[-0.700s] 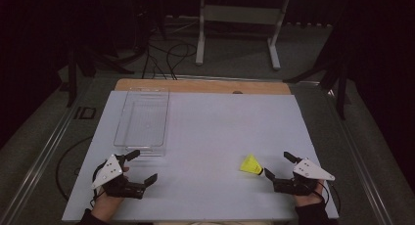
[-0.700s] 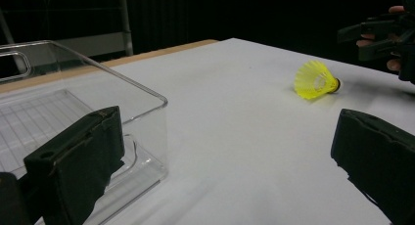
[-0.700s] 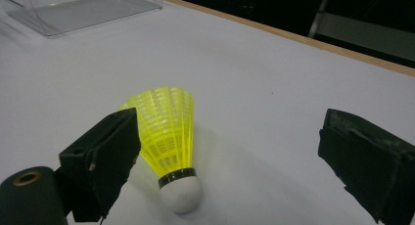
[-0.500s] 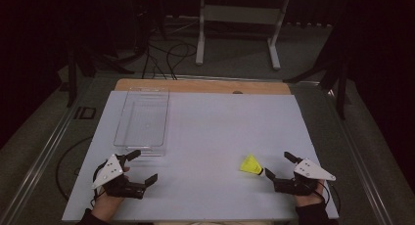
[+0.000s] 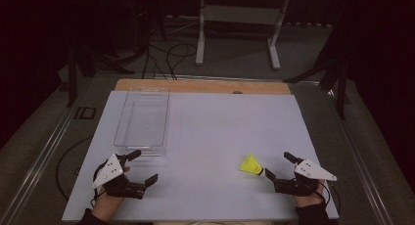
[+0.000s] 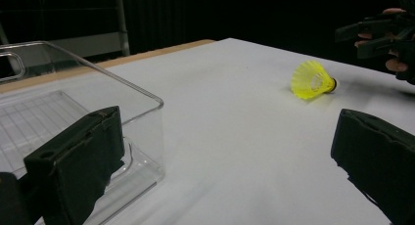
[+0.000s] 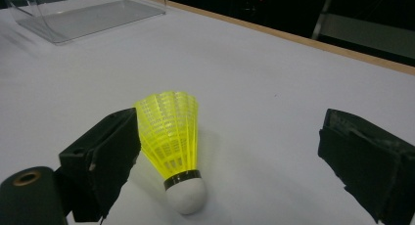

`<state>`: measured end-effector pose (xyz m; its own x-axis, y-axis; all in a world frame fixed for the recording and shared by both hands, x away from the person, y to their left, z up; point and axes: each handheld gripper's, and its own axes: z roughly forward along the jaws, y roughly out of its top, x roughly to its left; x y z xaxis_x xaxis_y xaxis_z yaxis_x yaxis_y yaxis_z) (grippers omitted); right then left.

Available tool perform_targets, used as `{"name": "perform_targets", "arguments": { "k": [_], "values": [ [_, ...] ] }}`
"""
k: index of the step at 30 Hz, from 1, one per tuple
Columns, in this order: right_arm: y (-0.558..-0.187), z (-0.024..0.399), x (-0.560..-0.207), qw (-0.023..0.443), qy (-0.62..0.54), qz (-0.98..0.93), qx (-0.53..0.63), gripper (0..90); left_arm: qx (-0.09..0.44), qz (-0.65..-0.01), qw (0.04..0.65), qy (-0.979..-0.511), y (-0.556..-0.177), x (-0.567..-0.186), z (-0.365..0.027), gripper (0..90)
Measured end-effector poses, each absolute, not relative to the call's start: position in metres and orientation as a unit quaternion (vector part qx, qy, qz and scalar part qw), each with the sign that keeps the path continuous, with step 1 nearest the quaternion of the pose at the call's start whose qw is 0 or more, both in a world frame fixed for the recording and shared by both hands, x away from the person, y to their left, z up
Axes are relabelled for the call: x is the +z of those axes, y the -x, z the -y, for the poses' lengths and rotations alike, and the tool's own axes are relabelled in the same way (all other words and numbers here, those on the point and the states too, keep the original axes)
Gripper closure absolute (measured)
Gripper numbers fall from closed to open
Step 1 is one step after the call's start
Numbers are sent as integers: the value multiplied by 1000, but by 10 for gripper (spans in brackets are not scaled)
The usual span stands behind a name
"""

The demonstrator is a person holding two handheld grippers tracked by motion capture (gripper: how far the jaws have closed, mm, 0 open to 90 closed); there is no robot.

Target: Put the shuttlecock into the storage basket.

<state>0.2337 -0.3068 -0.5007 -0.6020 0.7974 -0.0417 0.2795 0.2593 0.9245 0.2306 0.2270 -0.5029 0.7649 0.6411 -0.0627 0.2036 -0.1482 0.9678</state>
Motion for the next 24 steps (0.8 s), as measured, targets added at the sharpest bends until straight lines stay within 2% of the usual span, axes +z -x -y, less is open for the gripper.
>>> {"name": "perform_targets", "arguments": {
  "k": [14,19,24],
  "values": [
    [-231,306,-496,274,-344,-748,497,84,183,-287,587,-734,-231,-502,-227,0],
    [-232,306,-497,265,-346,-748,501,84,182,-286,588,-735,-231,-502,-226,0],
    [-234,307,-490,234,-348,-742,524,89,182,-288,587,-734,-231,-502,-226,0]
  ]
}}
